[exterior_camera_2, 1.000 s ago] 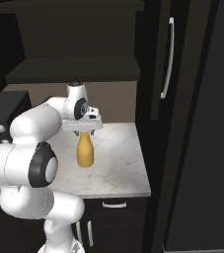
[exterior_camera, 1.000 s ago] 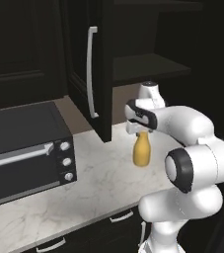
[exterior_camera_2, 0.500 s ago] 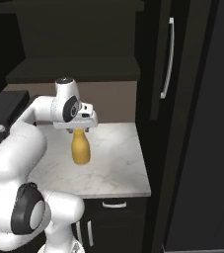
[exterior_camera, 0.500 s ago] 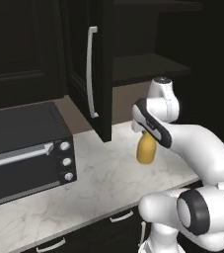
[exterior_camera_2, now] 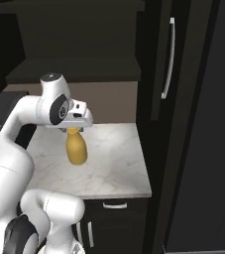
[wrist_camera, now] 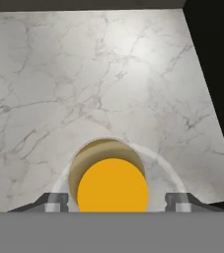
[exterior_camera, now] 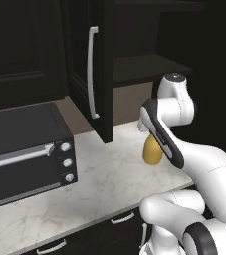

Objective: There is a tray on the dining counter. Grab the cup, mug, and pitcher and place them on the tray. The pitcher may be placed next to the tray if it cannot fit the tray.

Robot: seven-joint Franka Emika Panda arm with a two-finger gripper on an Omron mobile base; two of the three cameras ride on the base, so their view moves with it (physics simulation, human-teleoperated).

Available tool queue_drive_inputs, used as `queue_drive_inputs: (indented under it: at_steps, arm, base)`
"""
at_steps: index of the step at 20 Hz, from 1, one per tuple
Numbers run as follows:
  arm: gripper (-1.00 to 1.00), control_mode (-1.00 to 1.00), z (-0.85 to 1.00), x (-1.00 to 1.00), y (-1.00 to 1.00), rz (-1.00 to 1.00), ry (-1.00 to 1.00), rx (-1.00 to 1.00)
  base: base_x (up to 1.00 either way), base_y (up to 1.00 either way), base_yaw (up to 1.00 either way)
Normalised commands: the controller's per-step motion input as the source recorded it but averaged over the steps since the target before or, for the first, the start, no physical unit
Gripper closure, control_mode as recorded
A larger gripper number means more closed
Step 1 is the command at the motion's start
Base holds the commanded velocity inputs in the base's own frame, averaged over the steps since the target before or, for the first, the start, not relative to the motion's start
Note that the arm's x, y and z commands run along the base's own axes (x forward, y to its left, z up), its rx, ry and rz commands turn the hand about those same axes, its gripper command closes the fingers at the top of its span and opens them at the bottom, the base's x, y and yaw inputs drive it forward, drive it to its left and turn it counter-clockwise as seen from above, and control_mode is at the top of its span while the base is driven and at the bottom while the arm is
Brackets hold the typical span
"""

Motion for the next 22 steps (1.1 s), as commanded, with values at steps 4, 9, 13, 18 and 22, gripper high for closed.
queue_drive_inputs:
  at_steps: [4, 9, 13, 18, 22]
  arm:
    - [1.0, -1.0, 0.18, -0.24, 0.0, -0.04, 0.0, 0.0]
    - [1.0, -1.0, 0.13, -0.18, 0.0, 0.0, 0.03, 0.0]
    - [1.0, -1.0, 0.09, -0.16, 0.0, 0.0, 0.0, 0.0]
    - [1.0, 1.0, 0.01, -0.23, 0.0, 0.0, 0.0, 0.0]
    - [1.0, 1.0, 0.0, 0.0, 0.0, 0.0, 0.0, 0.0]
  base:
    - [0.0, 0.0, 0.0]
    - [0.0, 0.0, 0.0]
    - [0.0, 0.0, 0.0]
    - [-0.12, 0.0, 0.0]
    - [-0.94, 0.0, -0.01]
